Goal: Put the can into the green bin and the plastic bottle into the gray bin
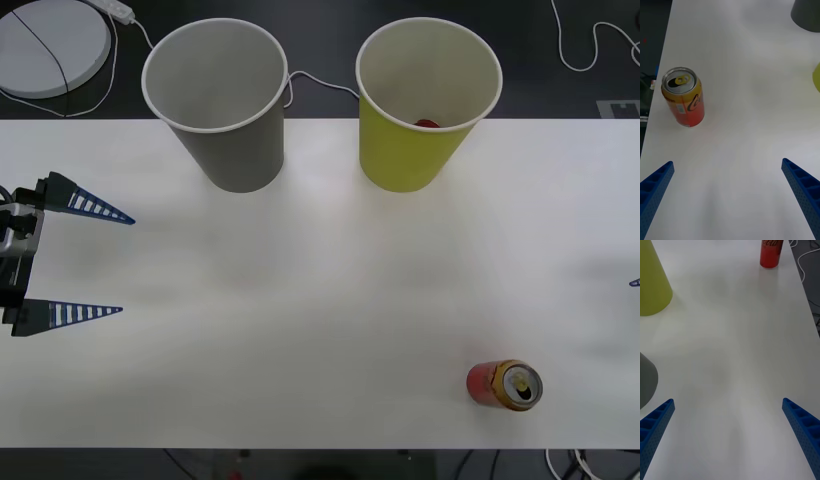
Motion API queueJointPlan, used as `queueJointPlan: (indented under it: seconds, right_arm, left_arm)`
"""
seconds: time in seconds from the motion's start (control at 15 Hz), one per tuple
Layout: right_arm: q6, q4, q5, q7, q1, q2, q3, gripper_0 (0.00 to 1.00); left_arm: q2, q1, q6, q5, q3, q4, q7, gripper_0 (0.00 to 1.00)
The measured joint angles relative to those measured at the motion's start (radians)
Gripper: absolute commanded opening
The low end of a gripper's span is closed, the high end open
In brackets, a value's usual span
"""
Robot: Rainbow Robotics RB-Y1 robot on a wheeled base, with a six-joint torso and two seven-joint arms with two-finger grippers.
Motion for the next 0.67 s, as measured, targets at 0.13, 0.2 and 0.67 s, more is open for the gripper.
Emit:
queueJointPlan:
  seconds: [0.13, 0.2, 0.67]
  right_arm:
    - [0.000, 0.062, -0.024, 0.056, 0.000, -0.014, 0.040, 1.00]
    - [0.000, 0.087, -0.033, 0.078, -0.001, -0.017, 0.054, 1.00]
    - [0.000, 0.268, -0.154, 0.142, -0.031, -0.017, 0.204, 1.00]
  left_arm:
    - [0.000, 0.000, 0.000, 0.000, 0.000, 0.000, 0.000, 1.00]
    - [0.000, 0.000, 0.000, 0.000, 0.000, 0.000, 0.000, 1.00]
    - [0.000, 0.000, 0.000, 0.000, 0.000, 0.000, 0.000, 1.00]
